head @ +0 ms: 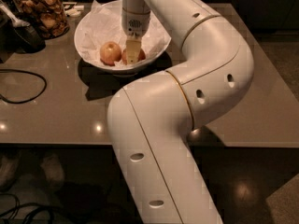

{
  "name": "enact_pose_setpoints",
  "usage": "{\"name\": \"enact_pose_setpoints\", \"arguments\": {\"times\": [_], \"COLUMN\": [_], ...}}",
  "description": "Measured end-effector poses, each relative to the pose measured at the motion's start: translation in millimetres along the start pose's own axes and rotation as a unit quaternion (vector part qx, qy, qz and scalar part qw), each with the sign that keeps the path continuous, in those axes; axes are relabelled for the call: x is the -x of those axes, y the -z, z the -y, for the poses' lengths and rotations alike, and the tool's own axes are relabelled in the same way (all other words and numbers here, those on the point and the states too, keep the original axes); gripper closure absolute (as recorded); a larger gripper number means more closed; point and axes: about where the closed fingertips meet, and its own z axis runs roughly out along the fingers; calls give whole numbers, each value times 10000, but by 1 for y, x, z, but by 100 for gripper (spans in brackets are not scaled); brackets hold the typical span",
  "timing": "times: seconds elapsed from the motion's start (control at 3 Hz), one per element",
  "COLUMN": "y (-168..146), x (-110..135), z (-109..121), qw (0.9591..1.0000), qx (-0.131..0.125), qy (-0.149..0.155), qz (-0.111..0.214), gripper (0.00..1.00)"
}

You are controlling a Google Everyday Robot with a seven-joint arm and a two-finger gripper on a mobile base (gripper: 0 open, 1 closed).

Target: Pick apple from white bowl

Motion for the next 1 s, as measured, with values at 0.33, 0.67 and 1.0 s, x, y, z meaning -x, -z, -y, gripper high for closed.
{"name": "enact_pose_setpoints", "arguments": {"times": [0.33, 0.67, 1.0], "y": [0, 9, 39], "x": [0, 2, 6], "z": [0, 6, 1], "qw": [10000, 9997, 9982], "qx": [0, -214, -542], "qy": [0, -126, -250], "qz": [0, 39, -67], "gripper": [100, 100, 100]}}
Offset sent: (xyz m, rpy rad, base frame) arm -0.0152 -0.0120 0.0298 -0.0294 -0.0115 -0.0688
